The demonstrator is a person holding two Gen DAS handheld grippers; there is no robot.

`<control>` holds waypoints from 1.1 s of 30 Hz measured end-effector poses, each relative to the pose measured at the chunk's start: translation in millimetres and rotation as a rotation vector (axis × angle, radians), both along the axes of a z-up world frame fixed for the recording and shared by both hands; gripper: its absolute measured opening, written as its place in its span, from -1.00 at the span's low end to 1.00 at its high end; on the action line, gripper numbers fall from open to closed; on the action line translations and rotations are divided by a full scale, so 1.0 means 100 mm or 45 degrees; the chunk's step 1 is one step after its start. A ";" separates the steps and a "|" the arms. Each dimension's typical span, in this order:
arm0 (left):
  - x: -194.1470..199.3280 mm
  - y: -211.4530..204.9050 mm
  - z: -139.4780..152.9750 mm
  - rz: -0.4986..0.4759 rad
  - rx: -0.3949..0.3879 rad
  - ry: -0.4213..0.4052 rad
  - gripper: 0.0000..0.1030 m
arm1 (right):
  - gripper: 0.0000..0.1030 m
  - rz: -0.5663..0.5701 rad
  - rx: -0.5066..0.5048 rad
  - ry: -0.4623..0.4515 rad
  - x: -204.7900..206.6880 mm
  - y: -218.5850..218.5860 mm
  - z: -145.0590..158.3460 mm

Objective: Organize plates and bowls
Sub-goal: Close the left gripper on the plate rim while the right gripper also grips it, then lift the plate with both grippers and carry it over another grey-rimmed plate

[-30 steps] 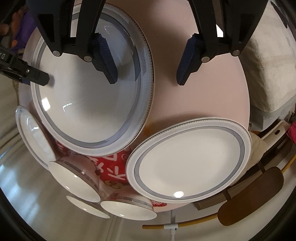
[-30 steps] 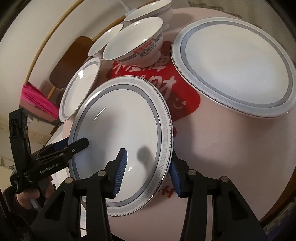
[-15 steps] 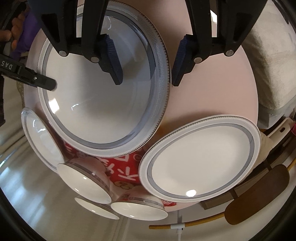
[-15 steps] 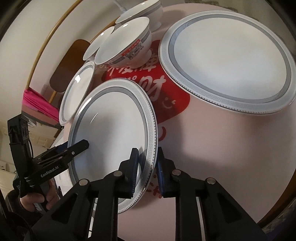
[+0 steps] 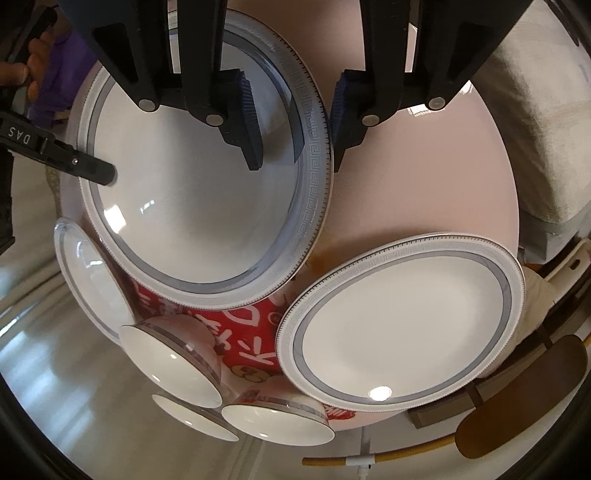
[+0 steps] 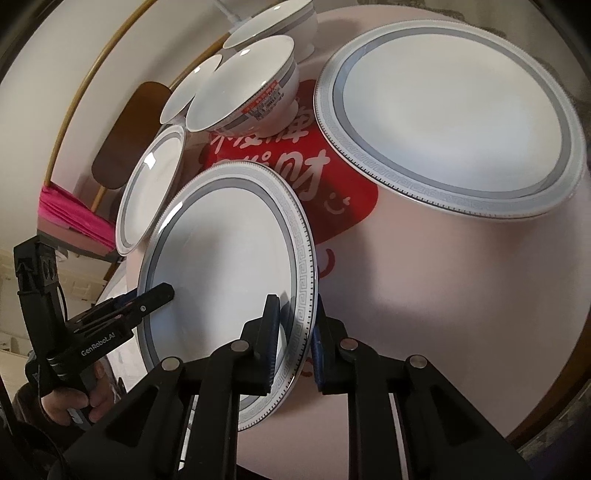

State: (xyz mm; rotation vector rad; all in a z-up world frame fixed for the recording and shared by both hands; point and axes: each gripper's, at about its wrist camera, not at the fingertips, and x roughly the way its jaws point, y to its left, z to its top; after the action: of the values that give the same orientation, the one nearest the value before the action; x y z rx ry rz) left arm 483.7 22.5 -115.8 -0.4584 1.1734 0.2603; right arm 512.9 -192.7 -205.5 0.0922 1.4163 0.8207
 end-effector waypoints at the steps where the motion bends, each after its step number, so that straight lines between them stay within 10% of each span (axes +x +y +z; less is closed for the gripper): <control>1: -0.01 0.00 0.01 -0.016 -0.008 -0.003 -0.42 | -0.70 -0.003 0.001 -0.005 0.00 0.00 0.03; 19: 0.02 0.00 0.32 -0.272 -0.078 -0.078 -0.42 | -0.70 -0.104 -0.034 -0.081 -0.13 -0.15 0.39; 33: 0.26 -0.86 0.61 -0.087 -0.055 -0.140 -0.46 | -0.70 0.114 0.012 -0.088 0.46 -0.68 0.50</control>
State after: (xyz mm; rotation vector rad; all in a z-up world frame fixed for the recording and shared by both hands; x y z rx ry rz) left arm 510.0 -63.4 -54.8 -0.4641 1.0866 0.1489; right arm 558.7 -260.5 -155.3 0.0076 1.3596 0.8958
